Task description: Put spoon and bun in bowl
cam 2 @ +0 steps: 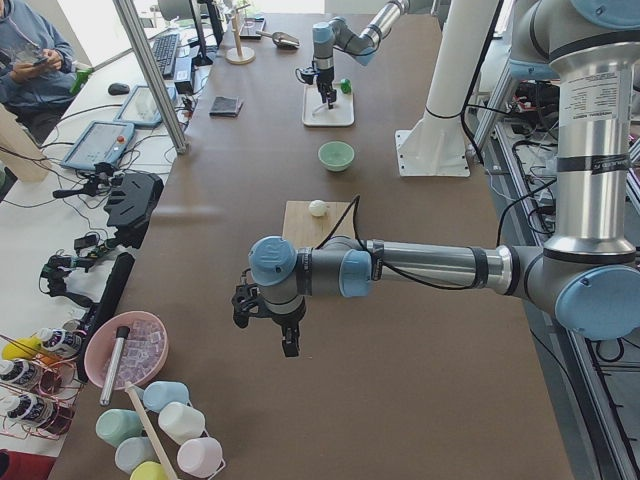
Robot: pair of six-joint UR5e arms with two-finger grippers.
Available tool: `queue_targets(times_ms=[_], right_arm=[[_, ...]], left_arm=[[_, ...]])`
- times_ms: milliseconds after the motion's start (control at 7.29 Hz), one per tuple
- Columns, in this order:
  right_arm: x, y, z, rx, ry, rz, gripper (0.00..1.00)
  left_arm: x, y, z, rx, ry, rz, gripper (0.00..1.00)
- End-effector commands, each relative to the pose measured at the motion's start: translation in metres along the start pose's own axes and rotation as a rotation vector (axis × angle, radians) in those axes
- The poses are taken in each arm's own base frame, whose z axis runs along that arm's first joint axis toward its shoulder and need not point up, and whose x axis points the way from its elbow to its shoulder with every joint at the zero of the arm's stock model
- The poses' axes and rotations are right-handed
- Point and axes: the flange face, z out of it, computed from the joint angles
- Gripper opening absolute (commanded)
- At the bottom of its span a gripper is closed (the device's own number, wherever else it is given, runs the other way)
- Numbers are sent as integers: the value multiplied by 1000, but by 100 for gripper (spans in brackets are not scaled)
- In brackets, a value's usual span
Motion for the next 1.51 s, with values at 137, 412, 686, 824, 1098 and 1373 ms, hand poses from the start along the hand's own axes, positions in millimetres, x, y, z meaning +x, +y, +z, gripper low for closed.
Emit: queue_targets(times_ms=[137, 412, 686, 824, 1098, 1373], right_arm=[[-1, -1, 0, 6, 8, -2, 29], [1, 0, 0, 1, 9, 4, 0], [-1, -1, -3, 1, 3, 13, 0], [8, -4, -11, 11, 3, 25, 0], [29, -17, -38, -1, -7, 109, 0], [-1, -48, -55, -21, 11, 330, 0]], left_arm=[[-1, 1, 1, -3, 0, 2, 98], [-1, 1, 1, -2, 0, -2, 98], [1, 0, -1, 1, 1, 1, 98], [2, -1, -2, 4, 1, 2, 98], [5, -2, -4, 8, 5, -14, 98], [54, -27, -8, 6, 51, -55, 98]])
